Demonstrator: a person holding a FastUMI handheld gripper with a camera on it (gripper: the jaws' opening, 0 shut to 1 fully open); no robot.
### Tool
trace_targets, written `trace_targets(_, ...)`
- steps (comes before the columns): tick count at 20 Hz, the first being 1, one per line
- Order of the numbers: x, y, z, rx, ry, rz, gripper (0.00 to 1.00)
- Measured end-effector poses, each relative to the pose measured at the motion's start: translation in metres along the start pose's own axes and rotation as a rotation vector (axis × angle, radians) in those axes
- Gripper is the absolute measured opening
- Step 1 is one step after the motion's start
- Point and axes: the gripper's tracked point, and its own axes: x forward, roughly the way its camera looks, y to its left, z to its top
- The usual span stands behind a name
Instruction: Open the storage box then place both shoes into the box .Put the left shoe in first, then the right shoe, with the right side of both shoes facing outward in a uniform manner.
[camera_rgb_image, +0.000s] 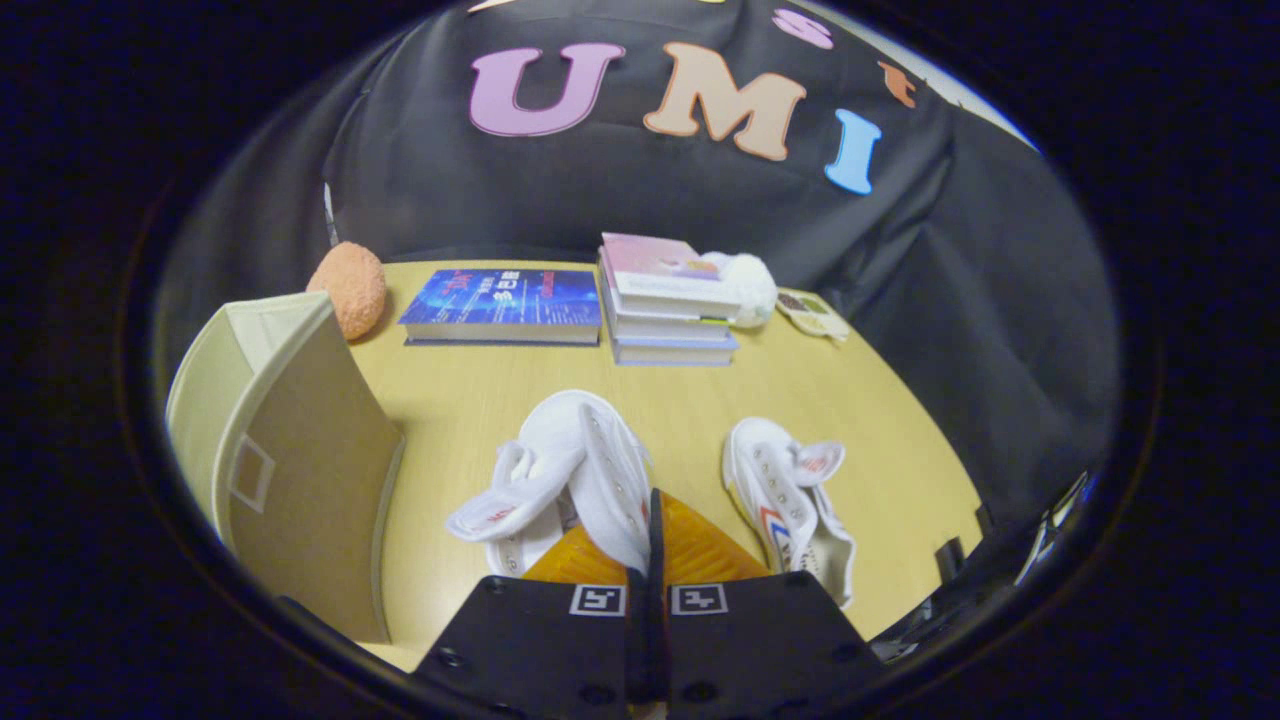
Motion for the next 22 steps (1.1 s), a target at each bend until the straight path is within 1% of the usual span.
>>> trace_targets(3, -0.030, 0.002, 0.051, -0.042, -0.085, -0.050, 0.03)
trace_targets(5, -0.052, 0.006, 0.082, -0.044, -0.130, -0.078, 0.02)
trace_targets(10, -0.111, 0.030, 0.151, -0.071, -0.231, -0.142, 0.02)
trace_targets(11, -0.123, 0.041, 0.161, -0.076, -0.243, -0.145, 0.02)
trace_targets(13, -0.139, 0.069, 0.176, -0.068, -0.259, -0.125, 0.02)
trace_targets(17, -0.160, 0.132, 0.176, -0.005, -0.228, -0.040, 0.02)
trace_targets(20, -0.168, 0.180, 0.156, 0.048, -0.169, 0.034, 0.02)
trace_targets(22, -0.163, 0.203, 0.138, 0.085, -0.123, 0.054, 0.02)
